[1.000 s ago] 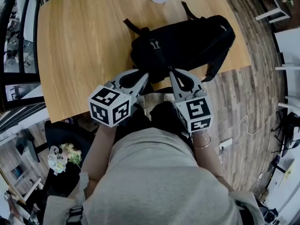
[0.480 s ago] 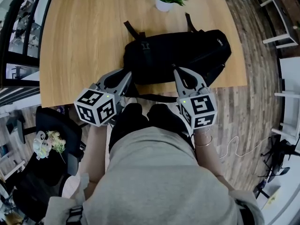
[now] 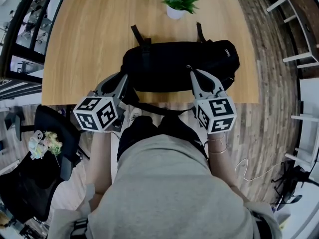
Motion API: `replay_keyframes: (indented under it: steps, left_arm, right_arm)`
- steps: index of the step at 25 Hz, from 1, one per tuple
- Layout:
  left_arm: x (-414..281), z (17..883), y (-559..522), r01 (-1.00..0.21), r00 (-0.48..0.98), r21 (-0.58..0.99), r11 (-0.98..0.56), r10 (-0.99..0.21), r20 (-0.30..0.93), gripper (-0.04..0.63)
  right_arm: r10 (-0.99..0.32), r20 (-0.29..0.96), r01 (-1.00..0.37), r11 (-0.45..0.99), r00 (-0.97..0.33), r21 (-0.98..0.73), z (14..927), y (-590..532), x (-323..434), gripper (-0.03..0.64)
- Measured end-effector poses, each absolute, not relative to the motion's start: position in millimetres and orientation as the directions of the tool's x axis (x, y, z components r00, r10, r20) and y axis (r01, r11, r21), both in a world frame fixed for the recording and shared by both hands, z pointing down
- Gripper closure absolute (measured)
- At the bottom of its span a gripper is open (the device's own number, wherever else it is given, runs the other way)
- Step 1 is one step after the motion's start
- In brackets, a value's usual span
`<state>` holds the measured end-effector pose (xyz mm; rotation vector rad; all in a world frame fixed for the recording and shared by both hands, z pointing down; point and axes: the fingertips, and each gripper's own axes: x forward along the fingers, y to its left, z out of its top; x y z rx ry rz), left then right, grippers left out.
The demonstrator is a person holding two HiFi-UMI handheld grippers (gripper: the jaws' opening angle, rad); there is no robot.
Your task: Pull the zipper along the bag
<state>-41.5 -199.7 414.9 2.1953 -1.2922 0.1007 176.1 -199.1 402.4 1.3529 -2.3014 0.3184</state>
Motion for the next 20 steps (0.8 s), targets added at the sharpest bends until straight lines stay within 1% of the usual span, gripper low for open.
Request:
replay_keyframes:
  steps: [4, 7, 9, 10, 11, 13, 16, 20]
  left_arm:
    - [-40.5, 412.3, -197.5, -0.842, 0.491, 0.419, -0.34, -0.805, 0.333, 0.526]
    - [-37.1, 412.6, -196.0, -0.883, 0.438, 0.345, -0.317, -0.82, 0.368, 0.509]
    - [-35.3, 407.3, -193.6, -0.914, 0.395, 0.255, -0.316, -0.834, 0.386, 0.468]
    - [-33.4, 401.4, -192.3, -0.923, 0.382, 0.207, -0.325, -0.841, 0.383, 0.425]
    - [-30.0, 393.8, -191.2, -0.927, 0.376, 0.161, -0.34, -0.847, 0.375, 0.4]
    - [-15.8, 377.8, -190.3, -0.916, 0.394, 0.079, -0.393, -0.847, 0.356, 0.388]
    - [19.6, 363.4, -193.4, -0.862, 0.466, -0.024, -0.506, -0.812, 0.35, 0.388]
    - [67.2, 353.7, -200.1, -0.787, 0.557, -0.079, -0.612, -0.76, 0.336, 0.39]
  right_arm:
    - [-0.757, 0.479, -0.853, 0.52, -0.444, 0.032, 398.2, -198.4, 178.6, 0.604]
    - [-0.748, 0.471, -0.842, 0.539, -0.468, 0.02, 394.7, -198.3, 178.3, 0.607]
    - [-0.742, 0.465, -0.835, 0.55, -0.483, 0.009, 392.3, -197.7, 177.8, 0.607]
    - [-0.739, 0.462, -0.832, 0.554, -0.491, 0.002, 391.2, -197.4, 177.4, 0.607]
    - [-0.736, 0.459, -0.829, 0.559, -0.498, -0.004, 390.1, -197.2, 177.3, 0.607]
    - [-0.733, 0.454, -0.825, 0.565, -0.507, -0.009, 388.0, -197.1, 177.4, 0.607]
    - [-0.73, 0.444, -0.819, 0.574, -0.52, -0.015, 385.6, -197.6, 176.8, 0.607]
    - [-0.717, 0.435, -0.806, 0.591, -0.545, -0.037, 384.7, -196.6, 175.7, 0.607]
